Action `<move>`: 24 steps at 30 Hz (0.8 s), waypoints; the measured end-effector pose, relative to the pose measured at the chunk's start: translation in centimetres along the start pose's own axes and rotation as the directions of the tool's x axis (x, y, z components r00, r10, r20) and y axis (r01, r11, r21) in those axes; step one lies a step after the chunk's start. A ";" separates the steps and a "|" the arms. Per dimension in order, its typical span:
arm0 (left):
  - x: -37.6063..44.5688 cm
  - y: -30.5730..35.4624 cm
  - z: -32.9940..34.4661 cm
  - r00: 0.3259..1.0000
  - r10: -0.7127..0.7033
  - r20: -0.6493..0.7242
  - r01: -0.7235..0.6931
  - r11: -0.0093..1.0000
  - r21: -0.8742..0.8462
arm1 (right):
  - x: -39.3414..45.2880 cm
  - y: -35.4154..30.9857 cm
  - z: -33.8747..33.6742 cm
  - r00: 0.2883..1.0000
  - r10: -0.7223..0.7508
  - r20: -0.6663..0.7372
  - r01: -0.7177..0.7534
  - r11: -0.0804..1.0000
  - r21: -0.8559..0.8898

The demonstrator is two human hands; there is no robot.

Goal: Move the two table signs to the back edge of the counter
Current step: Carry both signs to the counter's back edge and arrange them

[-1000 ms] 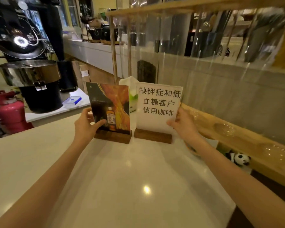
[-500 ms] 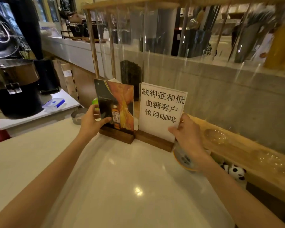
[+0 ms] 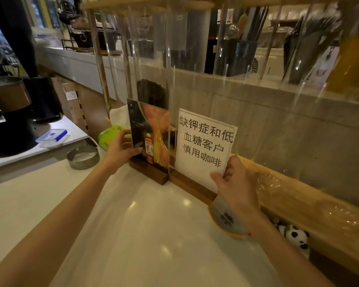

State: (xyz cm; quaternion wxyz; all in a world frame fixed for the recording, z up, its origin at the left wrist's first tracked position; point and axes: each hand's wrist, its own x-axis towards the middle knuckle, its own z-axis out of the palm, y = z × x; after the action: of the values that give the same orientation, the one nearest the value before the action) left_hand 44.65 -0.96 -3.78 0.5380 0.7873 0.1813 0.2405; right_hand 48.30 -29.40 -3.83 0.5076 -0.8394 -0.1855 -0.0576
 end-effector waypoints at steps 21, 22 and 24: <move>2.3 -0.3 2.2 0.999 0.045 -0.003 -0.045 0.997 -0.062 | 0.3 0.3 -0.1 0.999 -0.034 0.031 0.035 0.999 -0.025; 2.3 -0.3 2.2 0.999 0.045 0.000 -0.044 0.997 -0.058 | 0.3 0.3 -0.1 0.999 -0.035 0.037 0.036 0.999 -0.026; 2.5 -0.2 2.3 0.999 0.043 0.004 -0.043 0.999 -0.034 | 0.3 0.4 -0.2 0.998 -0.035 0.061 0.036 0.999 -0.025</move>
State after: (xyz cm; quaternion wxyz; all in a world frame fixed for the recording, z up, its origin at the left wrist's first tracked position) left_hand 48.00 -1.29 -4.27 0.5465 0.7823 0.1591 0.2531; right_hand 48.72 -29.63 -3.95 0.4896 -0.8439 -0.2149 -0.0437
